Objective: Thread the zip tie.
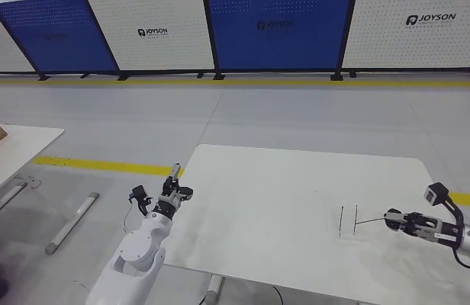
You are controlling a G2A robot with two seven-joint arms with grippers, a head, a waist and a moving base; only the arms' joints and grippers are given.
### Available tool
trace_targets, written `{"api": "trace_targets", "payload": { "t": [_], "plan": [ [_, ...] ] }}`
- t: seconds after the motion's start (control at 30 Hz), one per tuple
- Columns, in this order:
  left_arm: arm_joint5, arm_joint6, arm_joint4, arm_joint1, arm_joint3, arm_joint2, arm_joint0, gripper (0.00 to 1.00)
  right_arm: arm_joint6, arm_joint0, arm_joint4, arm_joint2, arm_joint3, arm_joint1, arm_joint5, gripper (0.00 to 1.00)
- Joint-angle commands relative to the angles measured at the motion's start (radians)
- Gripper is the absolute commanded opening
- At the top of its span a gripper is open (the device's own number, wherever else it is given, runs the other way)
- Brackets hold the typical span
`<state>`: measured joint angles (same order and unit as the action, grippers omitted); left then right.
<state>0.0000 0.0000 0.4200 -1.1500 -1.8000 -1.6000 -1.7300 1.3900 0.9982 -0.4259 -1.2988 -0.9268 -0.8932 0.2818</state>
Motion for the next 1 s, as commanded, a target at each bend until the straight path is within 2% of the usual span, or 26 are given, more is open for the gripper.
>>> {"api": "trace_targets", "payload": {
  "t": [0.0,0.17,0.37,0.43,0.53,0.67,0.97],
  "plan": [
    [0.000,0.000,0.000,0.000,0.000,0.000,0.000,1.00,0.000,0.000,0.000,0.000,0.000,0.000,0.000,0.00],
    [0.000,0.000,0.000,0.000,0.000,0.000,0.000,1.00,-0.046,0.033,-0.009,0.006,-0.049,-0.003,-0.005,0.00],
    [0.000,0.000,0.000,0.000,0.000,0.000,0.000,1.00,-0.045,0.088,-0.152,-0.035,-0.140,-0.004,0.012,0.00],
    [0.000,0.000,0.000,0.000,0.000,0.000,0.000,1.00,-0.057,0.099,-0.186,-0.038,-0.175,-0.006,0.002,0.00],
    [0.000,0.000,0.000,0.000,0.000,0.000,0.000,1.00,-0.097,0.114,-0.197,-0.014,-0.246,-0.015,-0.013,0.00],
    [0.000,0.000,0.000,0.000,0.000,0.000,0.000,1.00,-0.225,0.117,-0.134,0.044,-0.316,-0.029,-0.062,0.00],
    [0.000,0.000,0.000,0.000,0.000,0.000,0.000,1.00,-0.225,0.117,-0.134,0.044,-0.316,-0.029,-0.062,0.00]
  ]
}}
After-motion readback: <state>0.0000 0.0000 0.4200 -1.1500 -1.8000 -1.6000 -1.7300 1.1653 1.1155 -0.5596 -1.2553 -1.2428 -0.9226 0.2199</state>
